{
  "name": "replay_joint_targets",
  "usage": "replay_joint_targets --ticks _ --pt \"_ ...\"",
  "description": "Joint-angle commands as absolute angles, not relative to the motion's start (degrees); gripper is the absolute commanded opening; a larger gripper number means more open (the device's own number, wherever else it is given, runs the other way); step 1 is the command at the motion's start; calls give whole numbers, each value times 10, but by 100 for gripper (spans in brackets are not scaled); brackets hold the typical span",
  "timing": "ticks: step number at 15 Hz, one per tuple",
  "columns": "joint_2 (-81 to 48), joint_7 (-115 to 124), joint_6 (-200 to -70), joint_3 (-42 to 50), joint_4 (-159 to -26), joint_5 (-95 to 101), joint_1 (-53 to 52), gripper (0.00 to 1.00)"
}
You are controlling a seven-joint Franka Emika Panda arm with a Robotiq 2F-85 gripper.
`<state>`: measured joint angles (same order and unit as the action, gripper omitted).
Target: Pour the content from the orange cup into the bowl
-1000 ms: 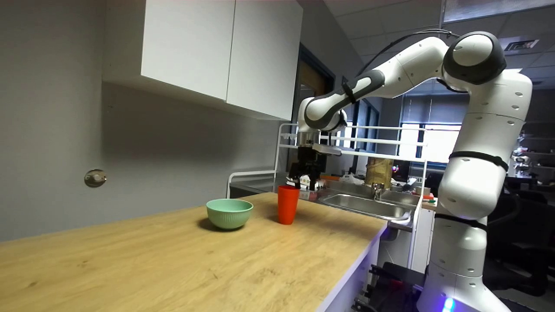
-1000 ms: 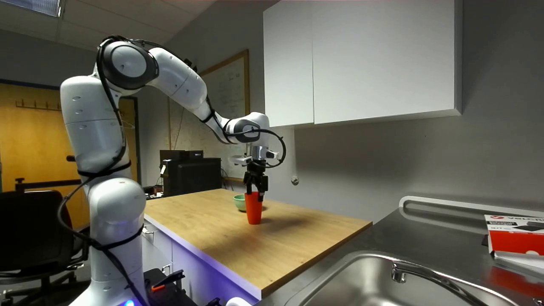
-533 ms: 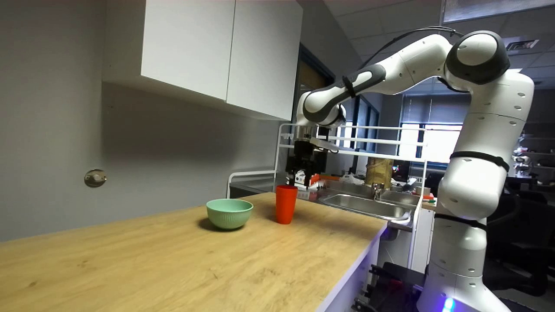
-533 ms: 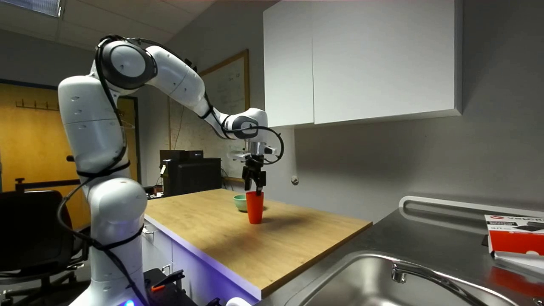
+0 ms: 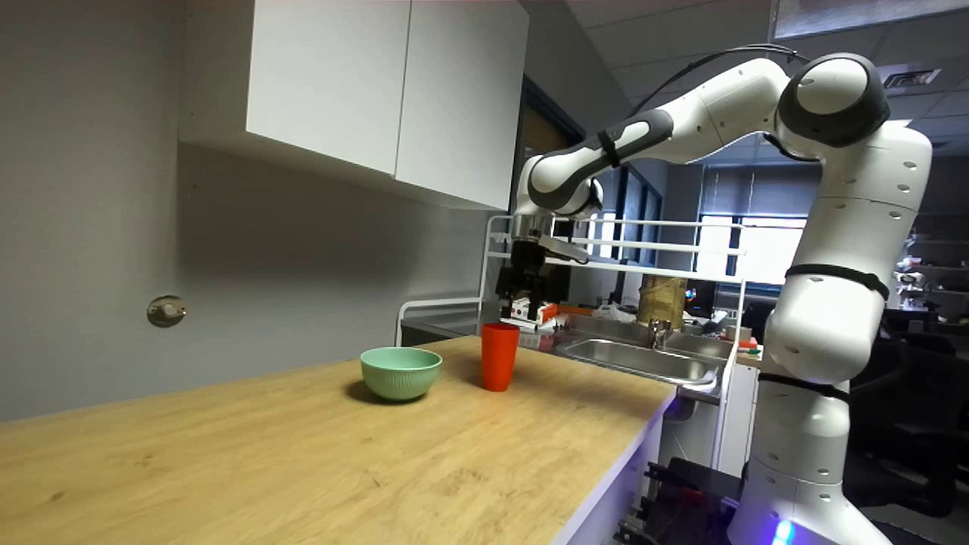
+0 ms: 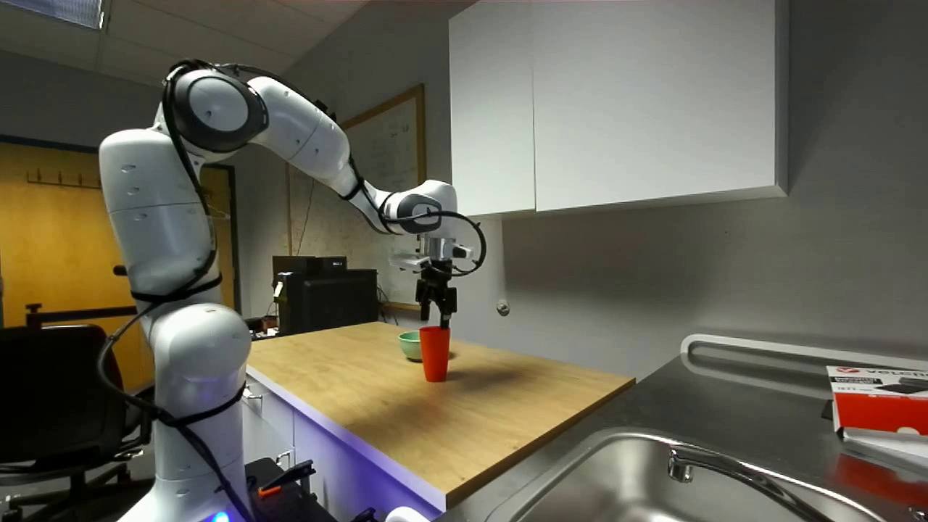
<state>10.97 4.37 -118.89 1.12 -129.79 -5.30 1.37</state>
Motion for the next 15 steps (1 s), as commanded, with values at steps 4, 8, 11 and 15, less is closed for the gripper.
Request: replay_joint_targets --ticks 4,8,11,15 --pt "54 53 -1183 18 -1261 -41 25 100" --pt "26 51 -1179 26 -1250 -44 32 100" --pt "15 53 -1179 29 -1244 -42 34 67" --pt "7 57 -1178 29 -1237 -39 34 36"
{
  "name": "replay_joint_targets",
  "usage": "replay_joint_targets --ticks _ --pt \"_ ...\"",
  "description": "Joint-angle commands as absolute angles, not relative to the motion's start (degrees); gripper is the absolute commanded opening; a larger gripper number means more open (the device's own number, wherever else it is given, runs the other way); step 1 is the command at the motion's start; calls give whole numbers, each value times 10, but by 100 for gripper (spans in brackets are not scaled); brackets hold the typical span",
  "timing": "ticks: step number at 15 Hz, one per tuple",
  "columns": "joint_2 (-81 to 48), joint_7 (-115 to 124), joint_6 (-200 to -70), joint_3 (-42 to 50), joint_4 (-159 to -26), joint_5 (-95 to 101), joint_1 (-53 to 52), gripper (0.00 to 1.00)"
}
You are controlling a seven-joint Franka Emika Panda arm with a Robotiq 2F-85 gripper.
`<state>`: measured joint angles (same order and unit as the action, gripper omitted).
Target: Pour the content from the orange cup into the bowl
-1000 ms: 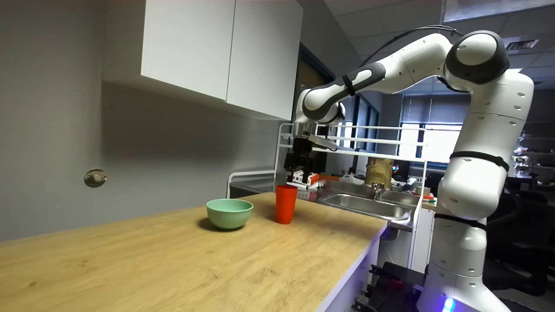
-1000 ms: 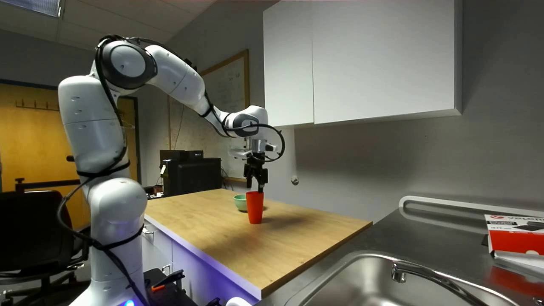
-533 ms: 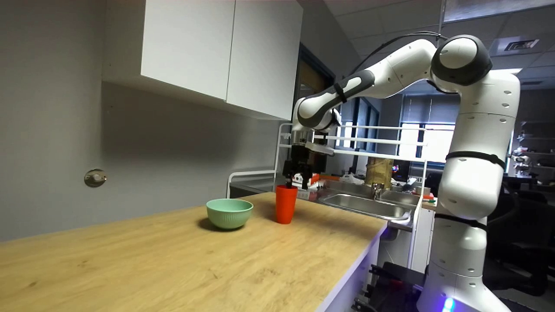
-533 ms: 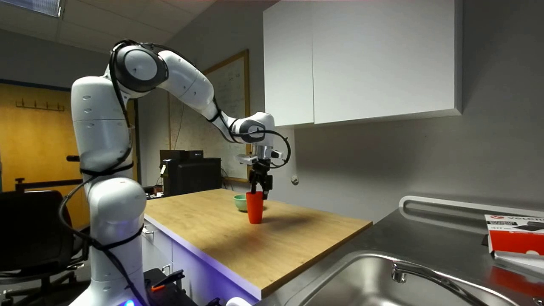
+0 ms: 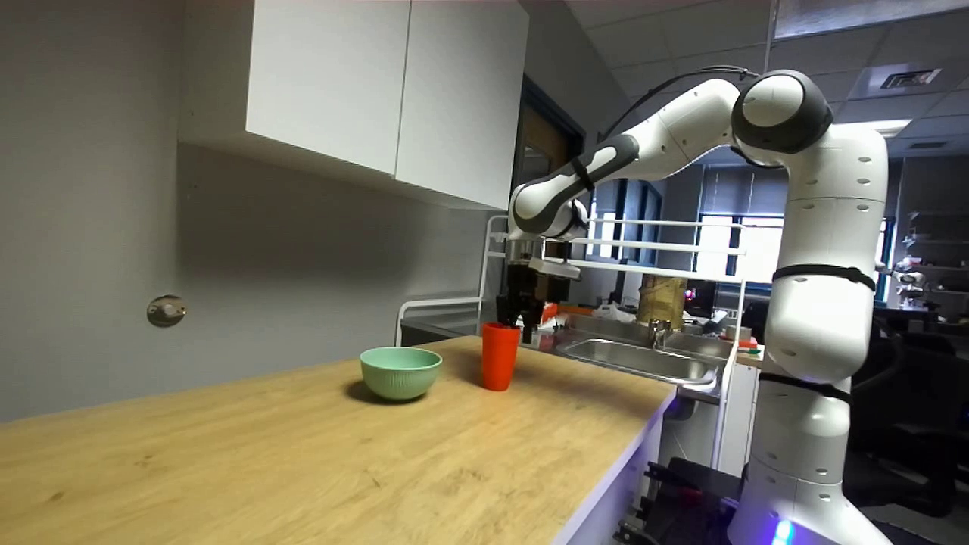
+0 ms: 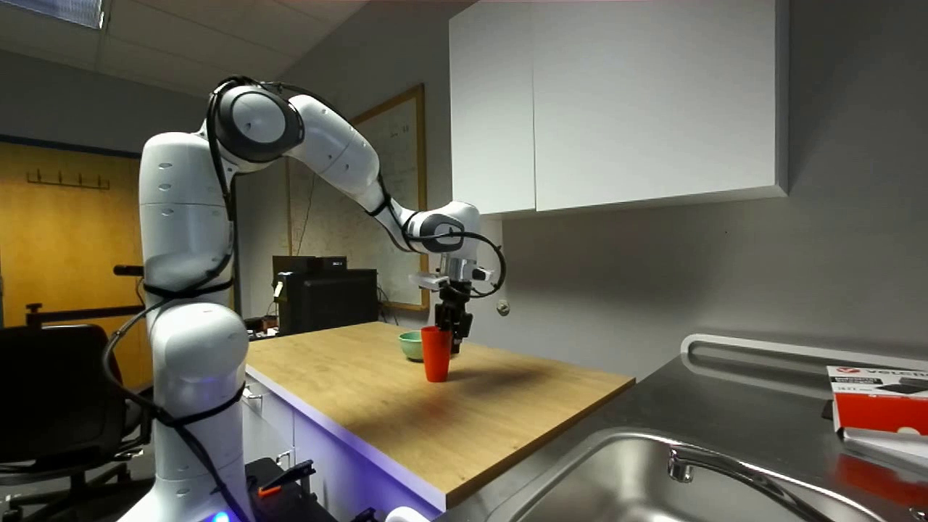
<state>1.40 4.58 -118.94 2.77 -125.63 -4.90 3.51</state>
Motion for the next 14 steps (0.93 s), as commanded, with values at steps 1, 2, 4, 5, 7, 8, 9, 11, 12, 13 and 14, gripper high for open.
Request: replay_joint_targets --ticks 1,2,4,5,7,8,9,11,12,13,14 --pt "7 59 -1177 29 -1236 -38 34 29" --pt "8 61 -1176 28 -1234 -35 33 20" --pt "9 67 -1173 26 -1231 -29 31 7" --pt "10 71 -1172 25 -1230 -26 30 1" --pt "10 94 -1167 21 -1223 -16 26 0" --pt "9 109 -1165 18 -1218 -9 23 0" --pt "9 122 -1161 16 -1213 -2 20 1" --pt "6 155 -1152 7 -1198 15 11 1" --pt "5 172 -1147 3 -1189 26 6 1" --pt "4 189 -1141 -2 -1182 37 1 1" --pt "0 209 -1134 -7 -1170 49 -4 1"
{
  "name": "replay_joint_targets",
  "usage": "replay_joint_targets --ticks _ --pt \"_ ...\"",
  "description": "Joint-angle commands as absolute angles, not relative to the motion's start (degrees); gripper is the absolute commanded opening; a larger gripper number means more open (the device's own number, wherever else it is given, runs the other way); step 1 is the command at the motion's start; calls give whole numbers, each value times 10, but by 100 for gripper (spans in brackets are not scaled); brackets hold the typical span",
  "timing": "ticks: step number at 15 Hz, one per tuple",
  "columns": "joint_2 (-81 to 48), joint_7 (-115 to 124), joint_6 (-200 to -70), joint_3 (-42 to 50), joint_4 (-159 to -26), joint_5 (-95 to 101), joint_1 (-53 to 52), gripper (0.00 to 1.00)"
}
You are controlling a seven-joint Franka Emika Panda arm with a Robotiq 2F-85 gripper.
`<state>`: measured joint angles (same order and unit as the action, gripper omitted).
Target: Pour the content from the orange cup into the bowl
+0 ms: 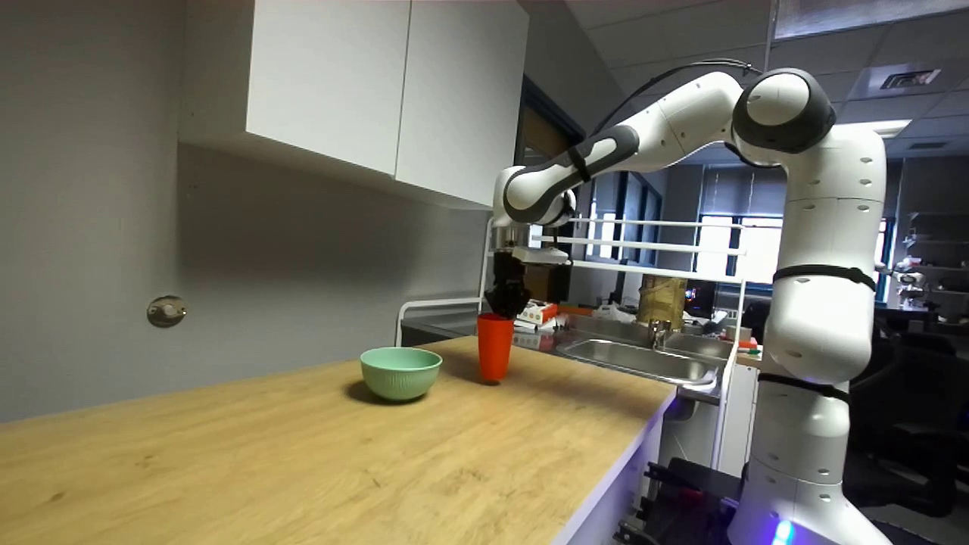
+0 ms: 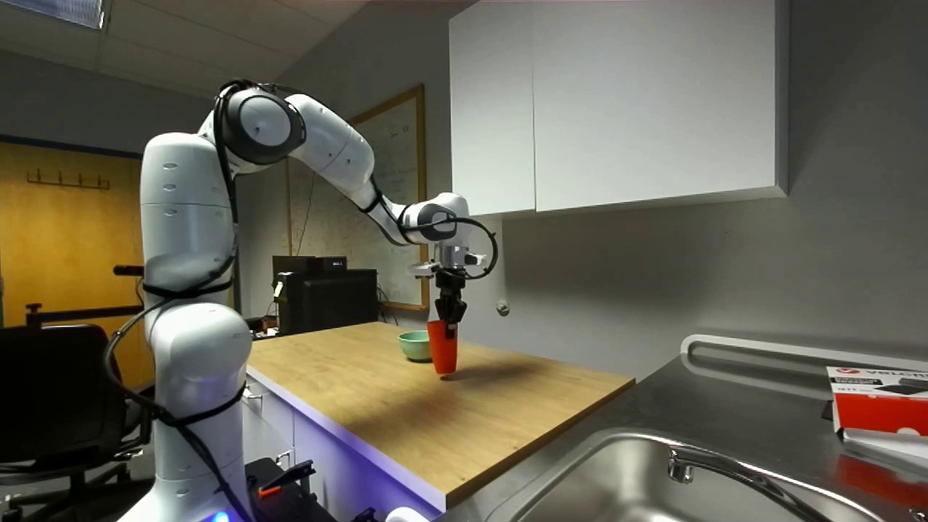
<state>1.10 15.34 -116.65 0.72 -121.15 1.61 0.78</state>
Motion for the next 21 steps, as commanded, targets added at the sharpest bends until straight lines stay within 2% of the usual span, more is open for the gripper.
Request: replay_joint_targets --ticks 1,11,21 --pt "-2 226 -1126 -13 -1159 59 -10 1" --pt "-68 365 -1031 -62 -1036 191 -85 1" --pt "-183 467 -870 -96 -938 460 -223 1"
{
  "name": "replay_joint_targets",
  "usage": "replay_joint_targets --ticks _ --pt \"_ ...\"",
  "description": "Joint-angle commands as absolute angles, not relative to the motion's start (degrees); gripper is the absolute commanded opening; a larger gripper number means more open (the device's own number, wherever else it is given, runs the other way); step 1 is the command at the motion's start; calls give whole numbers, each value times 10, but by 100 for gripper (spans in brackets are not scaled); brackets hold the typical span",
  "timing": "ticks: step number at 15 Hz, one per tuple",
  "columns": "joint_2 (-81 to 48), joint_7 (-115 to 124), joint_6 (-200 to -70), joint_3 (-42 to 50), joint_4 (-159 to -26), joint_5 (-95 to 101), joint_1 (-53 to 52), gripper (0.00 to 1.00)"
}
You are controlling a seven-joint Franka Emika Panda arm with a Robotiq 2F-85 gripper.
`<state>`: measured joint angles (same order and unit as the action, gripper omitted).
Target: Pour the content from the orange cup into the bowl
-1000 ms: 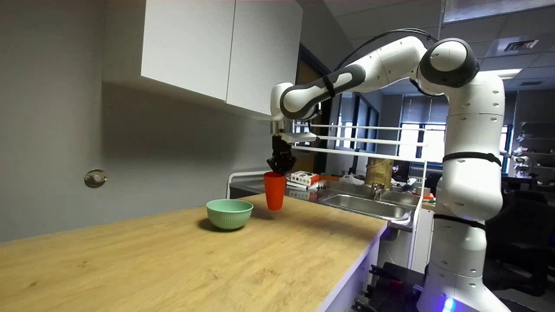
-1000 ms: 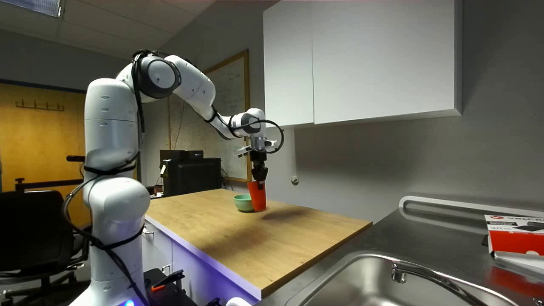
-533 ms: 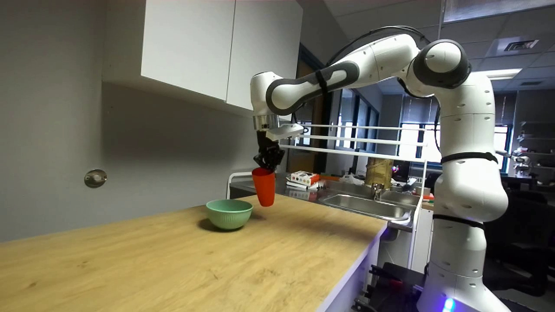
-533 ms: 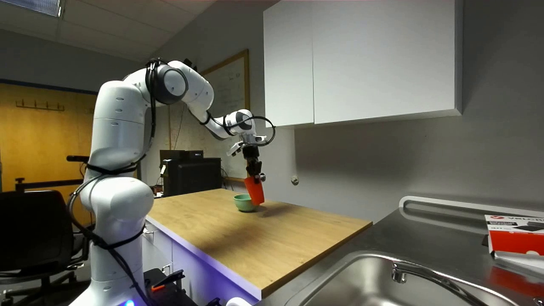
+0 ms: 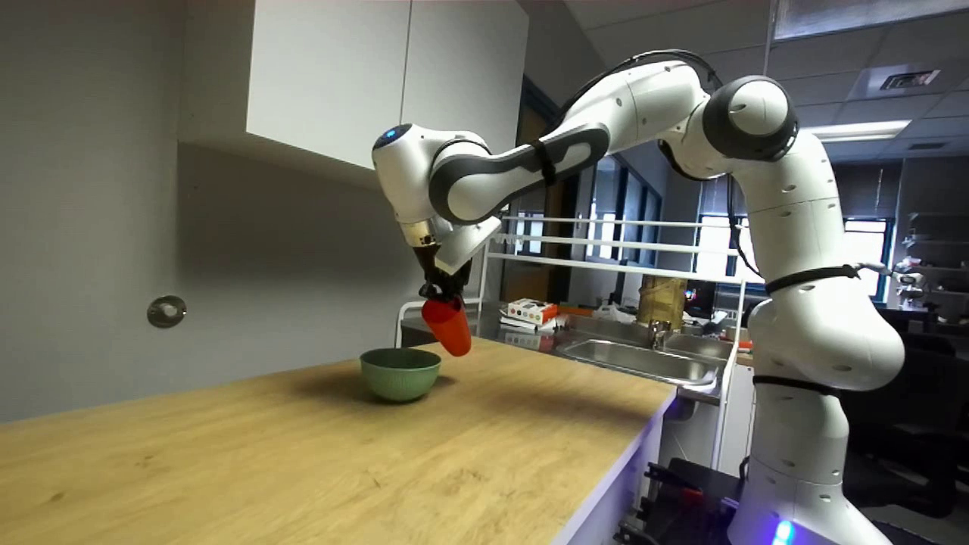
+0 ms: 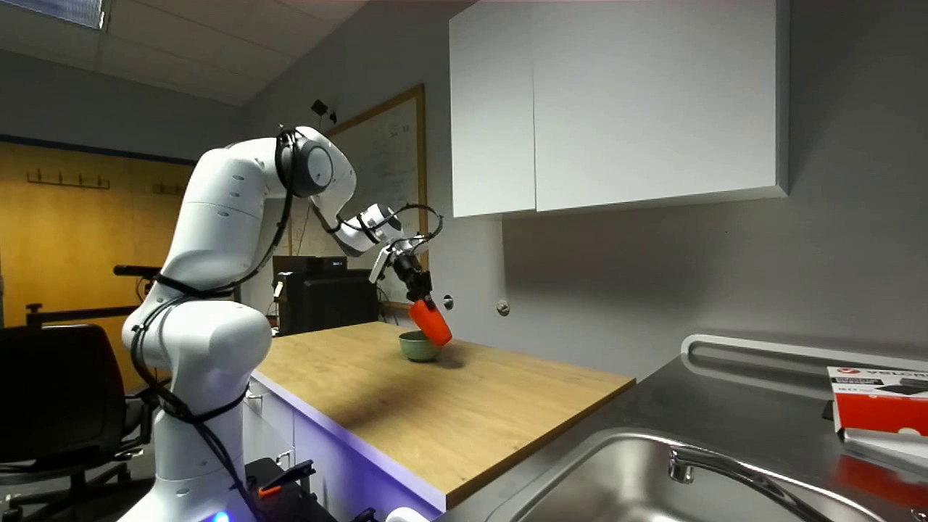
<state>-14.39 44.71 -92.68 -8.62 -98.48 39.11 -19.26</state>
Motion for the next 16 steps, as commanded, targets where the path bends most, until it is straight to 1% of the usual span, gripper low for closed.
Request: replay_joint_targets --ticks 1,6,16 --pt "-193 470 -855 -98 -932 486 -235 1" --pt "-233 479 -799 -104 -911 583 -266 1" --pt "-294 515 -694 -106 -908 739 -286 1"
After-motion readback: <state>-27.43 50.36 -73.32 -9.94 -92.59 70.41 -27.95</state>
